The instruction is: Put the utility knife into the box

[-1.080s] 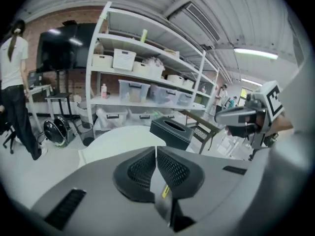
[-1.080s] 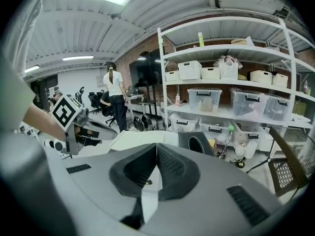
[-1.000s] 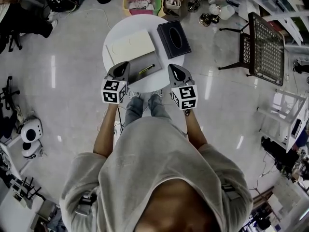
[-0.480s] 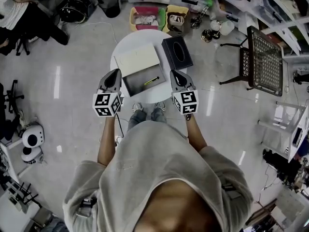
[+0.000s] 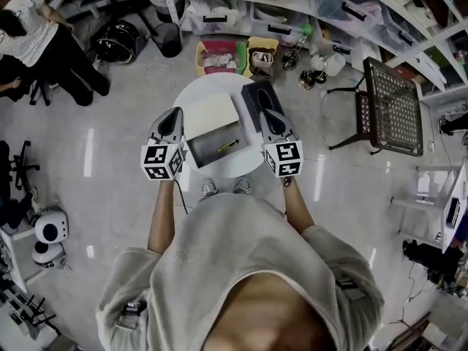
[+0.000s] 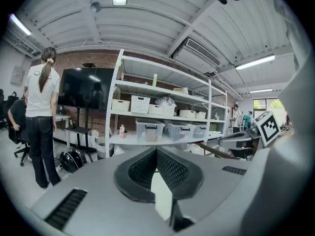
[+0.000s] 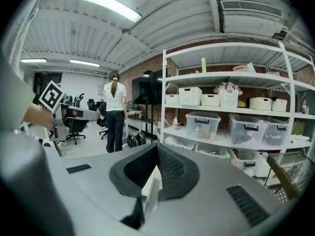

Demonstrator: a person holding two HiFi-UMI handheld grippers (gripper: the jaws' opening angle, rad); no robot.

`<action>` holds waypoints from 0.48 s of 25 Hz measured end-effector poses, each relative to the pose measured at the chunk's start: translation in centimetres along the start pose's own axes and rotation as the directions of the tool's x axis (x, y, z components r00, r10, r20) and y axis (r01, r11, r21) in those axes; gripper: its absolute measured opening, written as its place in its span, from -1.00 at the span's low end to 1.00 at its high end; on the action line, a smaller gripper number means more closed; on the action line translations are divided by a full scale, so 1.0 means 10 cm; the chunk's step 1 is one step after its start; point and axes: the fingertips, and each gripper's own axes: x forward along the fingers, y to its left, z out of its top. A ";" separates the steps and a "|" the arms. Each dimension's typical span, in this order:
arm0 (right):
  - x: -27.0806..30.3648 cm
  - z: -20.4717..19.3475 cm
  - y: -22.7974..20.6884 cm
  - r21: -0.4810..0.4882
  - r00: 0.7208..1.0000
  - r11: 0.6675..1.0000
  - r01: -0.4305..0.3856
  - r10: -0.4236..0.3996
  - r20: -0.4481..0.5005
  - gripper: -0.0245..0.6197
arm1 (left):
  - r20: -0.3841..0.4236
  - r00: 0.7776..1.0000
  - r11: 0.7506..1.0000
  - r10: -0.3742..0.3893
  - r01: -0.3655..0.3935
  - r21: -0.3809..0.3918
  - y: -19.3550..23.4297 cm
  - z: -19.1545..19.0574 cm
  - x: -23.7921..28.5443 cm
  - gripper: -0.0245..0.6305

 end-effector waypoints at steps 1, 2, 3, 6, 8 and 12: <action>0.00 0.05 -0.03 -0.005 1.000 1.000 0.004 -0.004 0.009 -0.83 | 0.007 1.000 1.000 0.000 0.000 0.002 0.00 0.04 0.01 -0.87; 0.00 0.09 -0.05 -0.009 1.000 1.000 0.007 -0.007 0.016 -0.83 | 0.013 1.000 1.000 0.000 0.000 0.003 0.00 0.07 0.03 -0.87; 0.01 0.12 -0.08 -0.014 1.000 1.000 0.012 -0.011 0.023 -0.83 | 0.019 1.000 1.000 -0.001 0.001 0.006 0.00 0.10 0.04 -0.87; 0.02 0.22 -0.17 -0.021 0.999 0.999 0.026 -0.026 0.040 -0.83 | 0.035 0.999 1.000 -0.004 0.003 0.023 -0.01 0.20 0.08 -0.87; 0.03 0.27 -0.22 -0.025 0.998 0.999 0.034 -0.033 0.052 -0.83 | 0.044 0.999 1.000 -0.004 0.002 0.030 -0.01 0.25 0.10 -0.87; 0.04 0.34 -0.25 -0.025 0.997 0.999 0.040 -0.038 0.069 -0.83 | 0.054 0.999 0.999 -0.004 0.002 0.033 -0.01 0.31 0.12 -0.87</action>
